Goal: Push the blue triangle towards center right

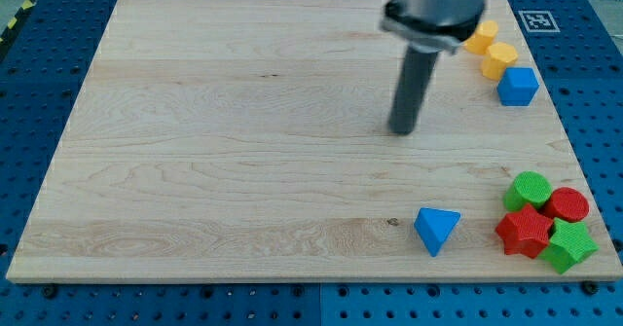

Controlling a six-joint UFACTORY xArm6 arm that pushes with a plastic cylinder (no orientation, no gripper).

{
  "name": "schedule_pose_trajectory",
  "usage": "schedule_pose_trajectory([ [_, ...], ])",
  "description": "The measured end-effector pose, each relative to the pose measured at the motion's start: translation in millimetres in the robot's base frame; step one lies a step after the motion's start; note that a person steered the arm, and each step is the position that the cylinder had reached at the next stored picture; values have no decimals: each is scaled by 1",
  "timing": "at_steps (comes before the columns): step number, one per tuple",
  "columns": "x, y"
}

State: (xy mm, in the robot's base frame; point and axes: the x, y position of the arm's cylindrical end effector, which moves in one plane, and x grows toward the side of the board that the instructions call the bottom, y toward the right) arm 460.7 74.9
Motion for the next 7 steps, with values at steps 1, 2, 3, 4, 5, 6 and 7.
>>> schedule_pose_trajectory([
  [1, 57, -64],
  [2, 125, -83],
  [3, 146, -14],
  [4, 151, 32],
  [5, 157, 35],
  [6, 157, 35],
  [7, 157, 47],
])
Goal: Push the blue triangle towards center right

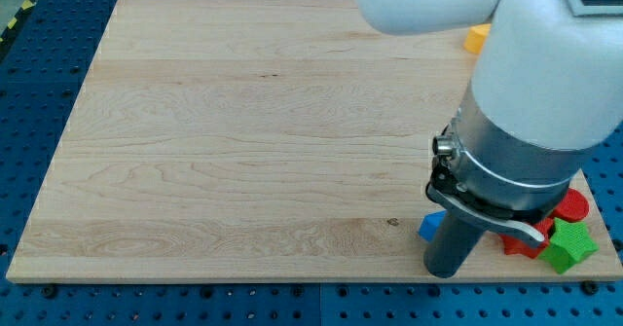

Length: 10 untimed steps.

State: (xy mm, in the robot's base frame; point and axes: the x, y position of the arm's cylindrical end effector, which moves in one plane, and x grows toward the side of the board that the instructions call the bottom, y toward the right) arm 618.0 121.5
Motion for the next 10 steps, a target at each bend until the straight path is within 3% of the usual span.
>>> schedule_pose_trajectory([
  [2, -3, 1],
  [7, -118, 13],
  [10, -99, 50],
])
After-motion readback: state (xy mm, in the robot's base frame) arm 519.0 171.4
